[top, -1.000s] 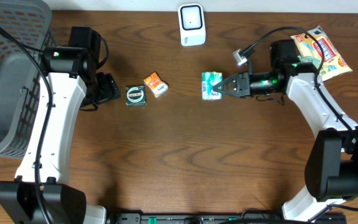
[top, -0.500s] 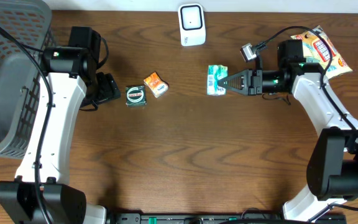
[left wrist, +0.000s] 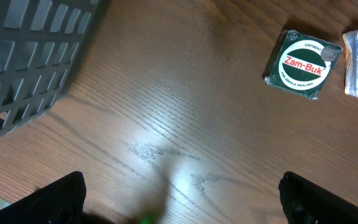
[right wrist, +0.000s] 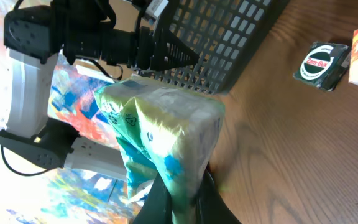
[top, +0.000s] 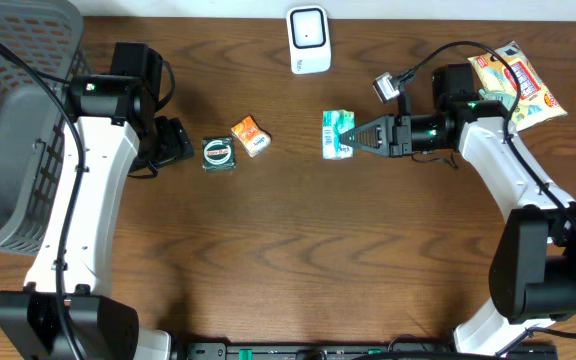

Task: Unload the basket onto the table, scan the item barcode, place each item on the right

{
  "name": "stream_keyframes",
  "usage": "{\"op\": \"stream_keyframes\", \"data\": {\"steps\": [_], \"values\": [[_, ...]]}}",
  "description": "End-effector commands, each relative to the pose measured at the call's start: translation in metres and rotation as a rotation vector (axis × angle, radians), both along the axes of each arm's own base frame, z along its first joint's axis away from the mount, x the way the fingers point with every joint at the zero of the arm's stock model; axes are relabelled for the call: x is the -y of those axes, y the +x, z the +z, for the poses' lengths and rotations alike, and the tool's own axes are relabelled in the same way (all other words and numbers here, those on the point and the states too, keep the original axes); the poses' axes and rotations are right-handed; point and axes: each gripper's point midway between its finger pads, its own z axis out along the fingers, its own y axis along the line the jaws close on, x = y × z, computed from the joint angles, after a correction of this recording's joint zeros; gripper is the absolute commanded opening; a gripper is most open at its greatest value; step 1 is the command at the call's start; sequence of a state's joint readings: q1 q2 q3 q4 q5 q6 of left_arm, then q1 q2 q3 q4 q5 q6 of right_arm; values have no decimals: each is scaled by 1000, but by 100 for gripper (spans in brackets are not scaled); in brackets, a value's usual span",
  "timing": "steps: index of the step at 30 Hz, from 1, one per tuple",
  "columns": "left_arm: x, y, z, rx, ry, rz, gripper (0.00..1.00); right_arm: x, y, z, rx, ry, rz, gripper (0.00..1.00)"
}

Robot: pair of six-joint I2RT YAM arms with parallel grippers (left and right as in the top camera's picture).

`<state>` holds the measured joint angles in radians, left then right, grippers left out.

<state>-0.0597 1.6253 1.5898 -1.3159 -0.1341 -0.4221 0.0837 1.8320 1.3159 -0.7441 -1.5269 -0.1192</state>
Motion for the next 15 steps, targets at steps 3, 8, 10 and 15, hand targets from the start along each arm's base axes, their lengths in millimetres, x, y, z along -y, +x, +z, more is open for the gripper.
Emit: {"op": "stream_keyframes", "data": {"steps": [3, 8, 10, 15], "values": [[-3, -1, -2, -11, 9, 10, 98, -2, -3, 8, 28, 36, 17, 1], [-3, -1, -2, -11, 9, 10, 98, -6, -4, 4, 28, 16, 22, 1], [-3, -1, -2, -11, 9, 10, 98, -8, -1, -14, 3, -94, -3, 1], [-3, -1, -2, -11, 9, 10, 97, 17, 16, -120, -188, -797, -256, 1]]}}
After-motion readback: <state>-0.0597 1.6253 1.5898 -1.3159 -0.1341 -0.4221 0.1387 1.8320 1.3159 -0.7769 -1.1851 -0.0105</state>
